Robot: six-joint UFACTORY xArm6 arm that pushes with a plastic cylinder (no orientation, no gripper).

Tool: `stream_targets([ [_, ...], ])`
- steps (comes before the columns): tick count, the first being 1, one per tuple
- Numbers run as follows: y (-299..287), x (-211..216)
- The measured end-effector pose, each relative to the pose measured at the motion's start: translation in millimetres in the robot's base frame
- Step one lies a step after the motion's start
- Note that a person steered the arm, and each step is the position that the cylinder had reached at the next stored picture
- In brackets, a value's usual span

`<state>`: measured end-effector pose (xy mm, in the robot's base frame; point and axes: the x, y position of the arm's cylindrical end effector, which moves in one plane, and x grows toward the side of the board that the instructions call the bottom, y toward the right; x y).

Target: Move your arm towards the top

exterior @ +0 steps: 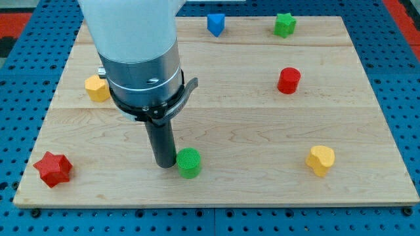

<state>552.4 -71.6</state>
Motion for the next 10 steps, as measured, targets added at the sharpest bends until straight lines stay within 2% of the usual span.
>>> stream_targets([
  [5, -5, 1],
  [7, -5, -68],
  [9, -4, -73],
  [10, -4, -100],
])
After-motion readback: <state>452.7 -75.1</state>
